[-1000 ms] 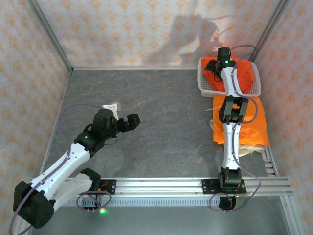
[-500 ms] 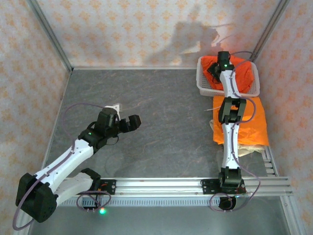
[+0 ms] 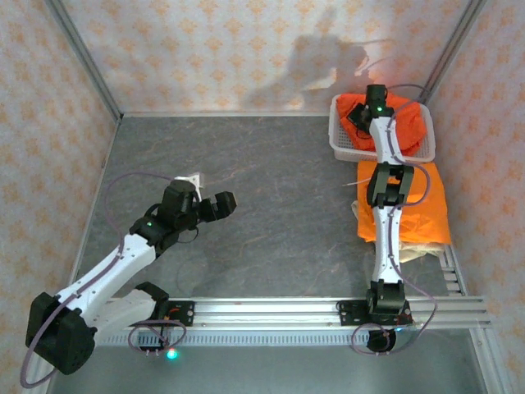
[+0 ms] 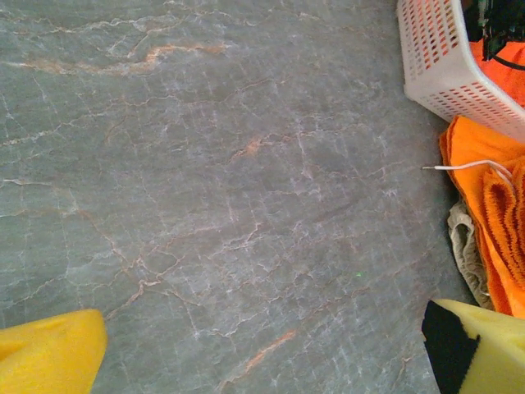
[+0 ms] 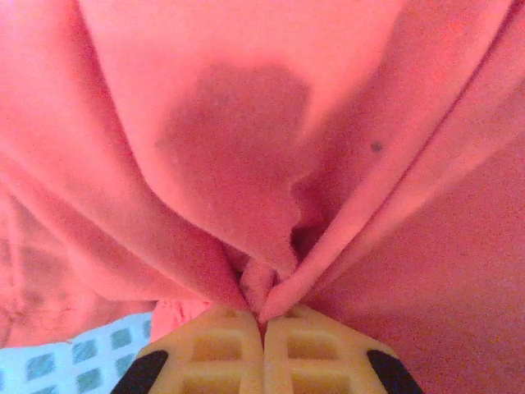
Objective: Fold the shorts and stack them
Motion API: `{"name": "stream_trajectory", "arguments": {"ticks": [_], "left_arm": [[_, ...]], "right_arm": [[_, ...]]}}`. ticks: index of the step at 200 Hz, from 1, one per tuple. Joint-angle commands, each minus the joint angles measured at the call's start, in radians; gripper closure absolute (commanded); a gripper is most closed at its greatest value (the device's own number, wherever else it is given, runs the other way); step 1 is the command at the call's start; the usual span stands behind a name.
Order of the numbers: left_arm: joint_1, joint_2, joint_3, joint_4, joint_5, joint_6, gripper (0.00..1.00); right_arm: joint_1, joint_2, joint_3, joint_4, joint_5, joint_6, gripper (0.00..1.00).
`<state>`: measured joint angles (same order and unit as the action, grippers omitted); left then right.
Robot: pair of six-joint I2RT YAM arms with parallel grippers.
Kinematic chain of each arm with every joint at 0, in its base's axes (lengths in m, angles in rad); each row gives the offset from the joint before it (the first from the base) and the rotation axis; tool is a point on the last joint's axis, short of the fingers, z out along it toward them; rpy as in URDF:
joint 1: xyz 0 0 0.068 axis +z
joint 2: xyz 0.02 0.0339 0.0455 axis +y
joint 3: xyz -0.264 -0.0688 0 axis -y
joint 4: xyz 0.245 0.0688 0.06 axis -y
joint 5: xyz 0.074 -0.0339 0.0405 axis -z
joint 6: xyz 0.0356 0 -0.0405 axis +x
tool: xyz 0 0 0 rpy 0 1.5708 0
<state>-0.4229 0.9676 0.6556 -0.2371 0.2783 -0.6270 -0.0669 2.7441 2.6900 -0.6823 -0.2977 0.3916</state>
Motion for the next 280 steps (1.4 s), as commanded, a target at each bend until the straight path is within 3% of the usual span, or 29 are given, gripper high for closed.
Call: {"name": "stream_trajectory", "arguments": {"ticks": [1, 85, 139, 191, 233, 280], "left_arm": [[0.006, -0.044, 0.007, -0.021, -0.032, 0.018, 0.0], [0.007, -0.126, -0.013, -0.049, -0.04, 0.009, 0.0], [0.006, -0.158, -0.028, -0.048, -0.042, -0.002, 0.0], [0.006, -0.17, -0.037, -0.045, -0.041, -0.007, 0.0], [0.006, -0.17, -0.044, -0.032, -0.041, -0.013, 0.0], [0.006, -0.17, -0.044, -0.027, -0.044, -0.02, 0.0]], "right_arm": [[0.008, -0.166, -0.04, 0.006, -0.053, -0.028, 1.0], [0.052, -0.523, -0.46, 0.239, -0.027, -0.062, 1.0], [0.111, -0.662, -0.543, 0.301, -0.023, -0.076, 1.0], [0.139, -0.768, -0.495, 0.334, -0.048, -0.051, 1.0], [0.157, -0.787, -0.349, 0.304, -0.152, -0.029, 1.0], [0.309, -0.731, -0.085, 0.188, -0.257, -0.119, 1.0]]}}
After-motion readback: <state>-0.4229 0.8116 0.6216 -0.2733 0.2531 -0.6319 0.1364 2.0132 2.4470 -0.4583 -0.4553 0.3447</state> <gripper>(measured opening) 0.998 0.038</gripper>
